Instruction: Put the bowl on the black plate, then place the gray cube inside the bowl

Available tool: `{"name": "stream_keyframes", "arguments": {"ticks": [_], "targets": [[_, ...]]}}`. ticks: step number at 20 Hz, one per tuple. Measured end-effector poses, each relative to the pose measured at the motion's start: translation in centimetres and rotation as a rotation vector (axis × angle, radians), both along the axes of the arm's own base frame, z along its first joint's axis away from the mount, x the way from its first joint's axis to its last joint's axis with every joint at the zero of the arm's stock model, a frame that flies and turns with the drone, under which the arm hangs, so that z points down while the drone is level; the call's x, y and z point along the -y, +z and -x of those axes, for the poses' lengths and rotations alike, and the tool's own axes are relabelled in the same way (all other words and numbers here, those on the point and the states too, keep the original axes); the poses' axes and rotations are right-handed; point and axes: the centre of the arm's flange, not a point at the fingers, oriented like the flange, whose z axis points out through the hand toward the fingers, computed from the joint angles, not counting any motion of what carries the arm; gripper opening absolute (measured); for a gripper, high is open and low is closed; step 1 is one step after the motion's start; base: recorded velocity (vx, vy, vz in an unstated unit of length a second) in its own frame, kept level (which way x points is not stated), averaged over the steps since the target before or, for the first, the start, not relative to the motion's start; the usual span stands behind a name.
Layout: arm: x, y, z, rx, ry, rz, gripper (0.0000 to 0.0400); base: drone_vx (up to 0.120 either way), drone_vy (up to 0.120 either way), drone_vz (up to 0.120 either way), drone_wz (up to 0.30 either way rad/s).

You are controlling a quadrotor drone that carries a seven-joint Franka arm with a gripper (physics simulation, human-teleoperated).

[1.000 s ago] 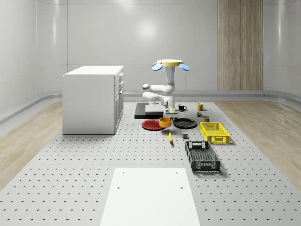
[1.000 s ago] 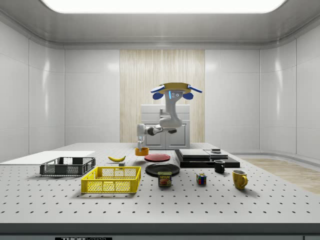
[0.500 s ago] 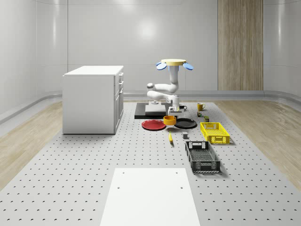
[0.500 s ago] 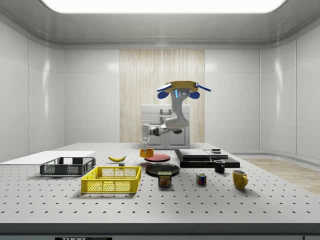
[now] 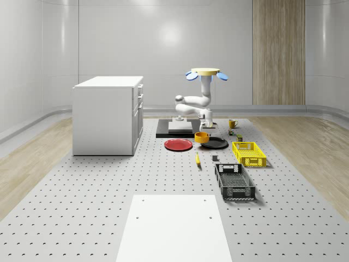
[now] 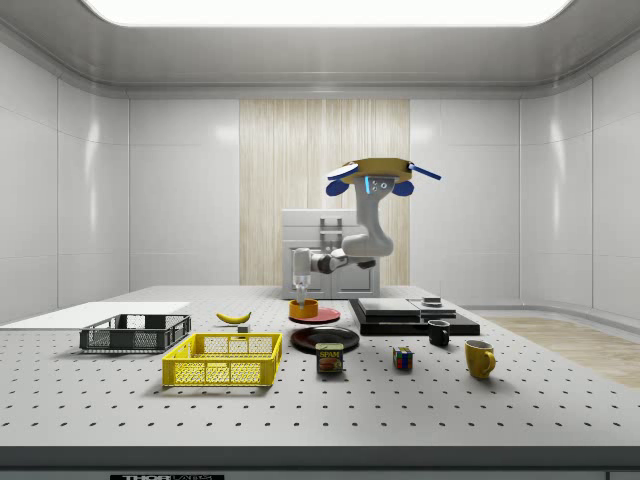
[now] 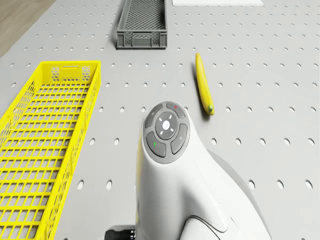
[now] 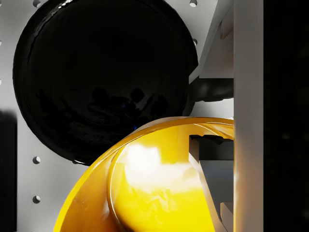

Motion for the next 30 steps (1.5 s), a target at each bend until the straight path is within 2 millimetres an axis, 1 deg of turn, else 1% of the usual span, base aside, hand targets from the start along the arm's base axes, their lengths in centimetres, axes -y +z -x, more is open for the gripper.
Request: {"name": "stream_keyframes", "arguments": {"ticks": [13,17,21,24,27,30], "targets": [[0.0,0.0,0.0,0.000,0.000,0.000,0.0100,-0.117,0.120,0.000,0.000],[0.0,0.0,0.0,0.000,0.000,0.000,0.0100,0.000,0.120,0.000,0.000],[0.0,0.0,0.0,0.000,0.000,0.000,0.0100,0.000,0.120,-0.120,0.000],[0.0,0.0,0.0,0.000,0.000,0.000,0.0100,0.000,0.107,0.000,0.000],[0.0,0.4,0.0,0.000,0.000,0.000,0.0100,0.000,0.000,0.000,0.000],[0.0,1.4,0.0,0.000,0.000,0.000,0.0100,0.000,0.000,0.000,0.000]]}}
